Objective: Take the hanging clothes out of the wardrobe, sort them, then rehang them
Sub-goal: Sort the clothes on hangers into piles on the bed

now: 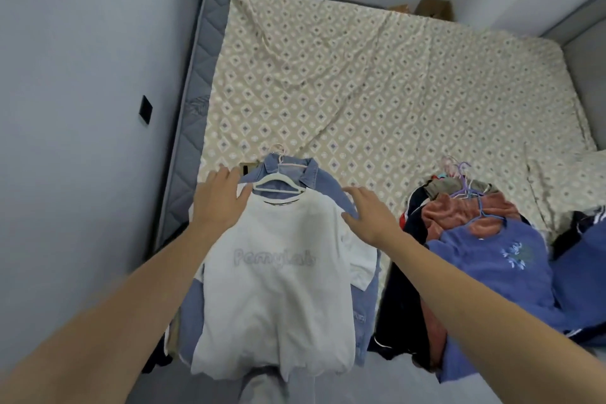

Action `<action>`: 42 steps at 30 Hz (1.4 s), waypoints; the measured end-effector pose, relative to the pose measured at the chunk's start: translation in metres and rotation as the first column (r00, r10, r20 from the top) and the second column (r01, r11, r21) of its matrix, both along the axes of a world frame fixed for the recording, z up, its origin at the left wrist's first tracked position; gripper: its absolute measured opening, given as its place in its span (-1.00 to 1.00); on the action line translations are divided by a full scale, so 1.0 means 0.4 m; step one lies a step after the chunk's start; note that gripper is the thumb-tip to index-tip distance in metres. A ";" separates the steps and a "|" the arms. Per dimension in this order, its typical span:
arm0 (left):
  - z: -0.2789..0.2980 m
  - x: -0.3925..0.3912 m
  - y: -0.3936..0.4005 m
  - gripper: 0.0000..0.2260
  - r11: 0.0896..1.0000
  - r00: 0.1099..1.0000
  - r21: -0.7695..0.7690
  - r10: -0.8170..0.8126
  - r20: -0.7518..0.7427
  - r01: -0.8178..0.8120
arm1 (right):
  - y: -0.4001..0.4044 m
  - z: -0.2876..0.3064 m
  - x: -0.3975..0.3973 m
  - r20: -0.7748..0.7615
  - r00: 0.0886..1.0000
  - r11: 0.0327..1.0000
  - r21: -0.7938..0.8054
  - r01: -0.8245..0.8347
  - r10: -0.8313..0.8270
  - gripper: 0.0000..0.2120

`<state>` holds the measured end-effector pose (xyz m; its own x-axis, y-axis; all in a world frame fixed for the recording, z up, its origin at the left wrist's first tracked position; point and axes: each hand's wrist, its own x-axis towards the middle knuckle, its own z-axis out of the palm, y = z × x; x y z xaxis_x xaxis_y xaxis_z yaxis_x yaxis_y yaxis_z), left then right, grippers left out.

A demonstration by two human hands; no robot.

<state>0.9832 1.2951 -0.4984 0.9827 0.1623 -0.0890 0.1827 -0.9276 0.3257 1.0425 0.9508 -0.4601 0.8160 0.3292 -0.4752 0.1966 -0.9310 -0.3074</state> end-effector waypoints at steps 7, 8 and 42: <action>0.101 -0.081 -0.155 -0.57 0.993 0.992 -0.022 -0.119 -0.037 0.118 | -0.100 0.101 -0.082 0.051 0.999 1.000 0.012 0.010 -0.010 -0.45; 0.118 -0.089 -0.179 -0.55 0.991 0.991 -0.024 -0.131 -0.038 0.130 | -0.116 0.113 -0.092 0.053 0.998 1.000 0.007 0.014 -0.014 -0.44; -0.178 0.265 -1.717 -0.40 0.969 0.917 -0.137 -0.238 -0.320 0.204 | -1.645 -0.299 0.312 0.064 0.995 0.997 -0.020 0.073 -0.072 -0.46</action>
<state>1.0891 0.6084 -0.5696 0.9036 -0.0820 -0.4204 0.0902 -0.9231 0.3739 1.1675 0.2927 -0.5798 0.8658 0.2579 -0.4289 0.1466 -0.9501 -0.2755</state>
